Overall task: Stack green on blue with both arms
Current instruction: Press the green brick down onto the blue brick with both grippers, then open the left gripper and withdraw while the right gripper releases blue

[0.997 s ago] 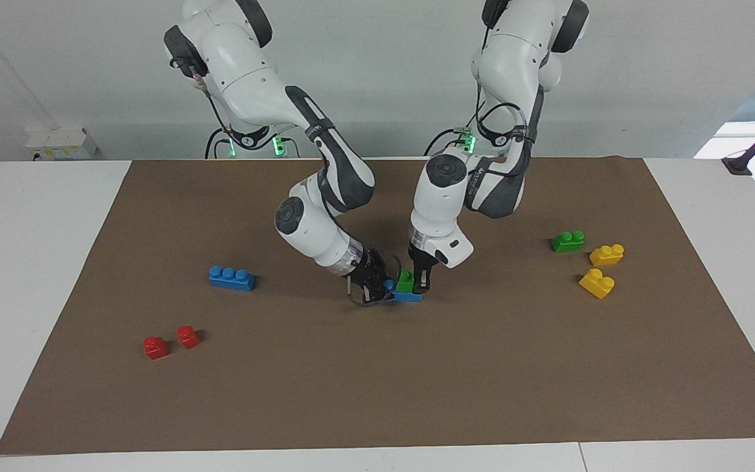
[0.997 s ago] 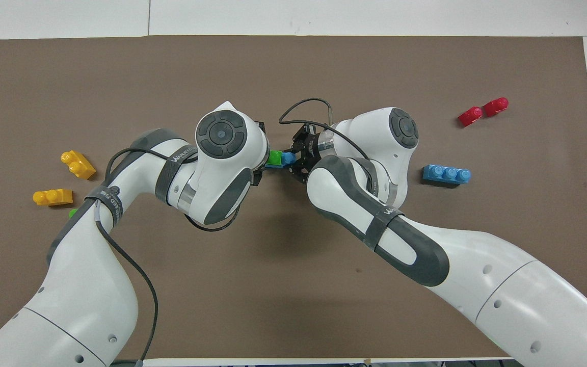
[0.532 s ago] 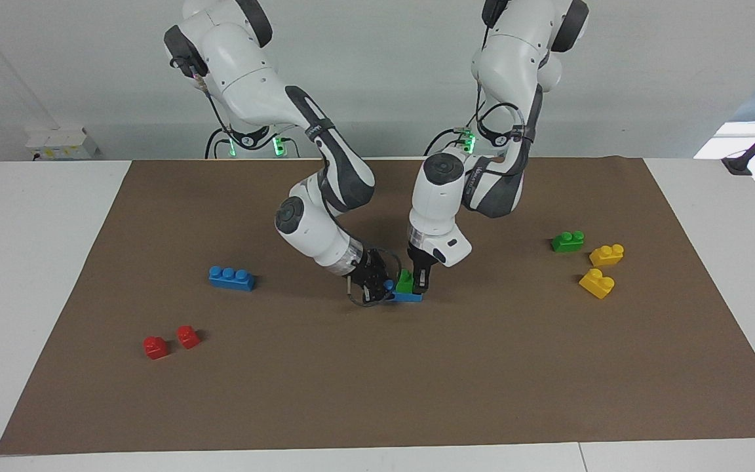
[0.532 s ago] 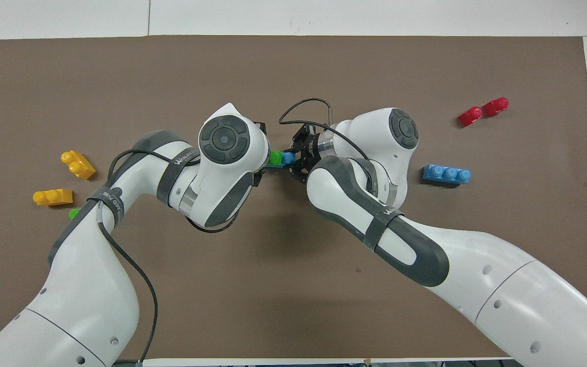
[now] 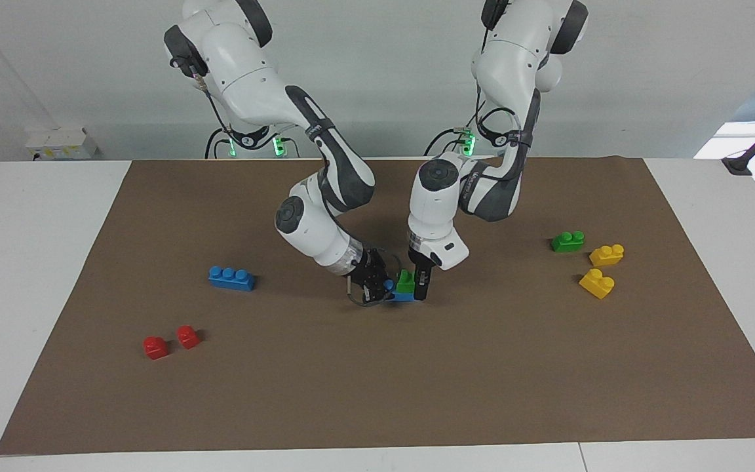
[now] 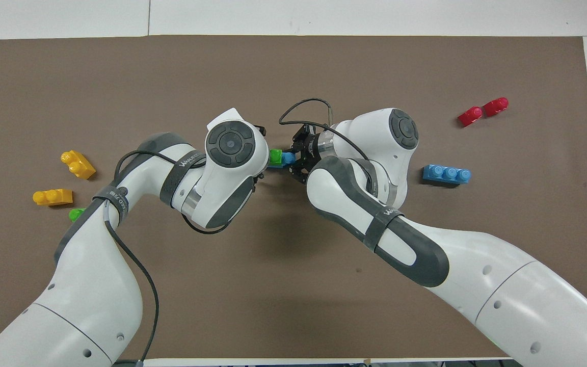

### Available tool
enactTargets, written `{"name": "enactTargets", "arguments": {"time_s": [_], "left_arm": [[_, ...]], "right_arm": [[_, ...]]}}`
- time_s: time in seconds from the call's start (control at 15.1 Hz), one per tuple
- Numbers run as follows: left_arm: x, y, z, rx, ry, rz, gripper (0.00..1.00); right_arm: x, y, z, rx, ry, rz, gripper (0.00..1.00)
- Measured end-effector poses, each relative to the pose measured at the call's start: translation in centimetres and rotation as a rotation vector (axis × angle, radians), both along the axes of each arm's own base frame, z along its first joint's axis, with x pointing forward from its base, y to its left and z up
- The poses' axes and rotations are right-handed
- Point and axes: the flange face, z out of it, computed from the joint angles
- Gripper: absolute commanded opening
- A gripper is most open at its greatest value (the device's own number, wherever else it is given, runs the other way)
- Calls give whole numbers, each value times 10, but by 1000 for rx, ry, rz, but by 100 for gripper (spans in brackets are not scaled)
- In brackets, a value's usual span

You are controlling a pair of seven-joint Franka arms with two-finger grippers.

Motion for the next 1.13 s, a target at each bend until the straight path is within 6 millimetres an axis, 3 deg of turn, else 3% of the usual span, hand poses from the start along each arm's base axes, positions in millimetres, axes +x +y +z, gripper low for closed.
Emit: {"name": "enactTargets", "arguments": {"time_s": [0.2, 0.33, 0.4, 0.47, 0.66, 0.86, 1.13], "left_arm": [[4, 13, 19, 17, 0, -9, 100], [7, 27, 45, 14, 0, -2, 100], [7, 35, 59, 10, 9, -4, 100], [6, 42, 73, 4, 24, -8, 100], [1, 64, 116, -14, 48, -31, 100], [-1, 95, 152, -3, 53, -75, 100], [5, 136, 175, 14, 42, -142, 100]], "right_arm": [[0, 0, 0, 0, 0, 0, 0], [0, 0, 0, 0, 0, 0, 55], [0, 0, 0, 0, 0, 0, 76], [0, 0, -1, -1, -1, -1, 86], [-3, 2, -6, -4, 3, 0, 94], [-2, -1, -6, -5, 3, -4, 95], [8, -20, -5, -5, 2, -34, 96]]}}
